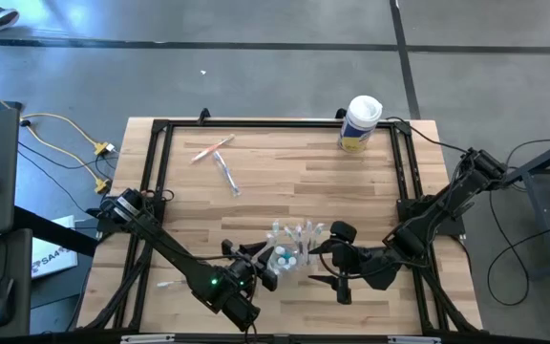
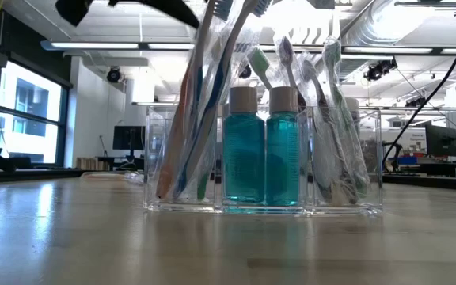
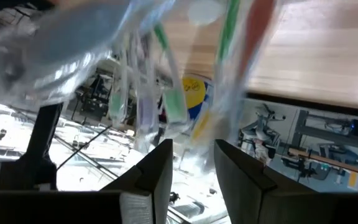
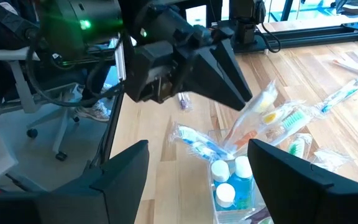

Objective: Pick & Place toothbrushing station
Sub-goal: Put the bottom orange toothbrush into the transparent organizer, then put the blue toothbrush into the transparent organizer

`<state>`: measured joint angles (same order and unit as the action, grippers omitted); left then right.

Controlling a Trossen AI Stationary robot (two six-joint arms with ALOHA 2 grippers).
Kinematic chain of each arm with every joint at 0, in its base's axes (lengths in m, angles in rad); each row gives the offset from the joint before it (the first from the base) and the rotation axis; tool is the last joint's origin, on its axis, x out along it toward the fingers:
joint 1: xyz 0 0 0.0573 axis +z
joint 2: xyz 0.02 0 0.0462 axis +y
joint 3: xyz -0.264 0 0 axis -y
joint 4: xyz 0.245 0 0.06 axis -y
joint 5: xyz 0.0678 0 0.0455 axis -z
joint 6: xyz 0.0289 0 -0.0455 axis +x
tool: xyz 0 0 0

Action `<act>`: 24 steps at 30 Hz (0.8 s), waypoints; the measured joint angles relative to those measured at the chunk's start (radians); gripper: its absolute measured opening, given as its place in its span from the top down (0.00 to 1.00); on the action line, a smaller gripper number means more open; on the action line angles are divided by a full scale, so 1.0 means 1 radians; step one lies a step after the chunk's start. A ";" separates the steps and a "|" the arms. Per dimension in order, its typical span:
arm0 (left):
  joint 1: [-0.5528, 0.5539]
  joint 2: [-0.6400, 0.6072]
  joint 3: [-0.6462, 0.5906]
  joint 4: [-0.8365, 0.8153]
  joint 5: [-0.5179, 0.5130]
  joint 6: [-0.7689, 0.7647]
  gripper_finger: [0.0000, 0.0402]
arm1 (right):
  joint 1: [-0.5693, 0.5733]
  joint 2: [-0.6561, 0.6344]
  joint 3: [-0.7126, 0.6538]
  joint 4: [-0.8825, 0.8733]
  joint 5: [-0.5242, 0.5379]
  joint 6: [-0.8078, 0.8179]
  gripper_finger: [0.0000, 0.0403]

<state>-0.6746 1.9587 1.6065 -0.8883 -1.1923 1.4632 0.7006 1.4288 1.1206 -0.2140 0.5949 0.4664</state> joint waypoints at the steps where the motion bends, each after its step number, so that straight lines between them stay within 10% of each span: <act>1: 0.000 0.000 0.012 -0.014 -0.003 -0.003 0.71 | 0.000 0.000 0.000 0.000 0.000 0.000 0.34; 12: 0.001 0.000 0.191 -0.088 -0.034 -0.129 0.71 | 0.000 0.000 0.000 -0.010 -0.003 0.000 0.34; 20: 0.071 -0.001 0.488 -0.286 -0.267 -0.715 0.71 | 0.009 0.000 0.000 -0.016 -0.008 0.000 0.34; 24: 0.127 -0.002 0.681 -0.595 -0.187 -1.054 0.71 | 0.027 0.000 0.000 -0.016 -0.008 0.000 0.34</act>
<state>-0.5473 1.9572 2.2880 -1.4835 -1.3794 0.4094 0.7273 1.4288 1.1206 -0.2300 0.5865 0.4664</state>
